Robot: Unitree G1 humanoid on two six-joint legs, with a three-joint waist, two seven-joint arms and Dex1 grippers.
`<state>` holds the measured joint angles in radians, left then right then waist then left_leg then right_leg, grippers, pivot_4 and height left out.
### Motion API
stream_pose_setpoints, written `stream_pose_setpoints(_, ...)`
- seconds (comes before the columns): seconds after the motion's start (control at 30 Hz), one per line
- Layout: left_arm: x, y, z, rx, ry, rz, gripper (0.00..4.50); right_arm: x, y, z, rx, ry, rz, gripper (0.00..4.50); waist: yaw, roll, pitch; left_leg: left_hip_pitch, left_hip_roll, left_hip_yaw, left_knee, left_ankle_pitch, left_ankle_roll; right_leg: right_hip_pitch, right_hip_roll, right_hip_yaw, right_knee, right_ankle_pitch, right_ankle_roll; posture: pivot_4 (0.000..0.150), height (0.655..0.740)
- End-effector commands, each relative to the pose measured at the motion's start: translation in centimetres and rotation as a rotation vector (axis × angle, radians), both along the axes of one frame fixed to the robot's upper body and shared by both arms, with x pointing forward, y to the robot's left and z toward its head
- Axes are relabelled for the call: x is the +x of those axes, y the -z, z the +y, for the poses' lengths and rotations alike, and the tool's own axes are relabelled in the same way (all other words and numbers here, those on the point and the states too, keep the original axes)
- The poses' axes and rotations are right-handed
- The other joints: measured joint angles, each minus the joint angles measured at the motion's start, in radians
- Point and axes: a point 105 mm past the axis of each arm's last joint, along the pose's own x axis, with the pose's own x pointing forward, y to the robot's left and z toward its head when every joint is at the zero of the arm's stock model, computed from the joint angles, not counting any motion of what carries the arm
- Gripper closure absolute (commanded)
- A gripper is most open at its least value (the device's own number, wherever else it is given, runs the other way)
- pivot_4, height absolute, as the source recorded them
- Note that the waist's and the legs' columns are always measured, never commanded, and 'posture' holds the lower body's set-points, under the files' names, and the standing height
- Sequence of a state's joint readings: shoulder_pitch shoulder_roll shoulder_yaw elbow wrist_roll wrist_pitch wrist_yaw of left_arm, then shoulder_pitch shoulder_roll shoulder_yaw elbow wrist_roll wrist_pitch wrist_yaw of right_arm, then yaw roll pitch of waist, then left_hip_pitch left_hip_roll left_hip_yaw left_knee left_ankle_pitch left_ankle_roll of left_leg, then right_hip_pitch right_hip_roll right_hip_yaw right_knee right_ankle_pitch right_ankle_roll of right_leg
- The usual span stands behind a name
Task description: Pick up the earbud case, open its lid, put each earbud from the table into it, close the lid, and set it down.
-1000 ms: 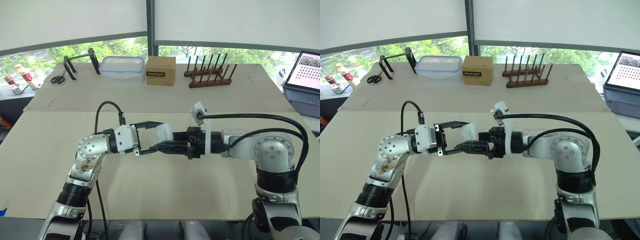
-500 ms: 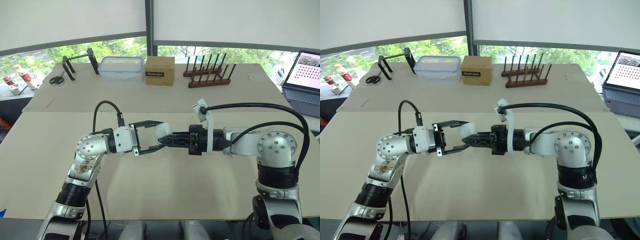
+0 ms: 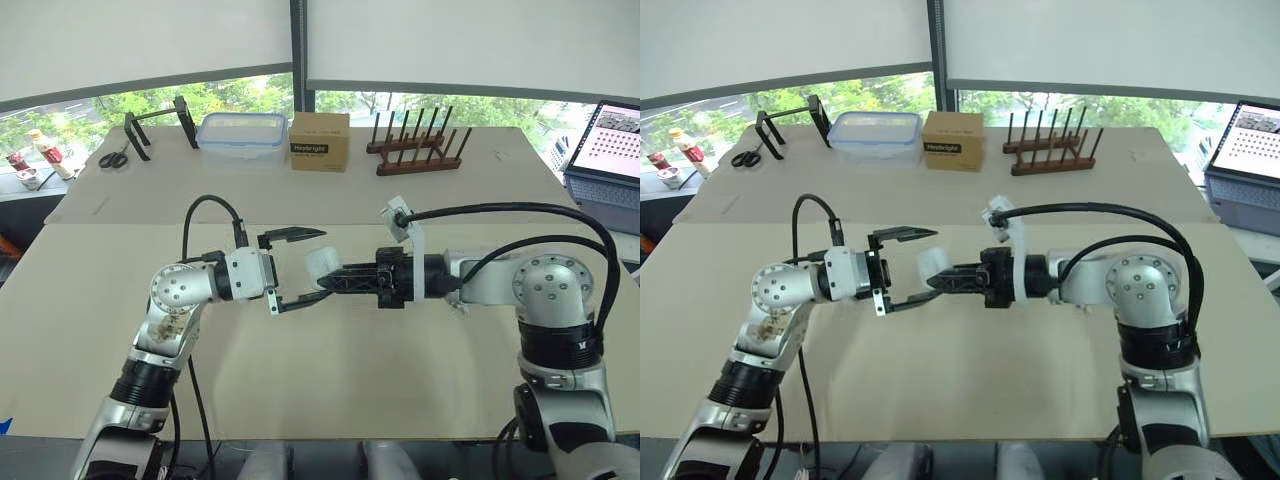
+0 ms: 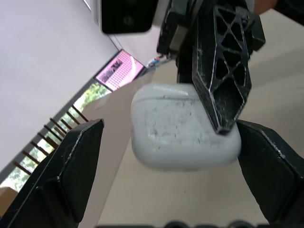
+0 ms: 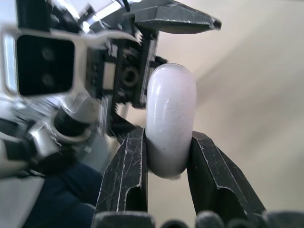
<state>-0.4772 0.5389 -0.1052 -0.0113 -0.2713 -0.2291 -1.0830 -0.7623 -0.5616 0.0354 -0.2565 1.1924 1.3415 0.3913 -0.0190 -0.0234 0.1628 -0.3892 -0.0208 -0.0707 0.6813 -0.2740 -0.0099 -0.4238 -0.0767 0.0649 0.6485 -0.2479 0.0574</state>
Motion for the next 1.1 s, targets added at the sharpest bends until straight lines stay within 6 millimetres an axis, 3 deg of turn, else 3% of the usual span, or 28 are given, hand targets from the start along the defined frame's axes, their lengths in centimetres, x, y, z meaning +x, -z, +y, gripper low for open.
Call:
stream_pose_setpoints(0.03,1.4,0.7,1.8,0.085,-0.070,0.207,0.00,1.1,-0.7,-0.6,-0.157,0.002,-0.246,3.75,-0.002,0.000,0.000,0.000,0.000,0.000,0.000,0.000,0.000,0.000,0.000,0.000,0.000,0.000,0.000,0.150,0.7400)
stream_pose_setpoints(0.17,1.0,2.0,2.4,0.227,-0.072,0.358,0.00,2.1,-0.6,-1.1,-0.345,-0.049,-0.484,3.75,-0.014,0.000,0.000,0.000,0.000,0.000,0.000,0.000,0.000,0.000,0.000,-0.001,-0.001,0.000,0.000,0.150,0.7400)
stream_pose_setpoints(0.3,1.0,1.4,1.1,0.265,-0.060,0.412,0.00,2.3,0.2,-1.2,-0.507,-0.154,-0.671,3.75,-0.018,0.000,0.000,-0.001,0.000,0.000,0.000,0.000,0.000,-0.001,0.000,-0.001,-0.001,0.000,0.000,0.150,0.7400)
stream_pose_setpoints(0.57,1.8,1.1,-1.4,0.289,-0.018,0.349,0.00,1.7,1.1,-0.8,-0.550,-0.238,-0.723,3.75,-0.020,0.000,0.000,-0.001,0.000,0.000,0.001,0.000,0.000,-0.001,0.000,-0.001,0.000,0.000,0.000,0.150,0.7400)
stream_pose_setpoints(0.87,1.6,1.5,-2.2,0.306,0.043,0.366,0.00,1.5,1.6,-0.8,-0.562,-0.261,-0.725,3.75,-0.018,0.000,0.000,-0.001,0.000,-0.001,0.001,0.000,0.000,-0.001,0.000,-0.001,0.000,0.000,0.000,0.150,0.7400)
stream_pose_setpoints(1.1,1.5,1.7,-2.7,0.286,0.053,0.383,3.17,1.4,1.9,-0.9,-0.575,-0.275,-0.731,3.75,-0.018,0.000,0.000,-0.001,0.000,-0.001,0.002,0.000,0.000,-0.001,0.000,-0.001,0.000,0.000,0.000,0.150,0.7400)
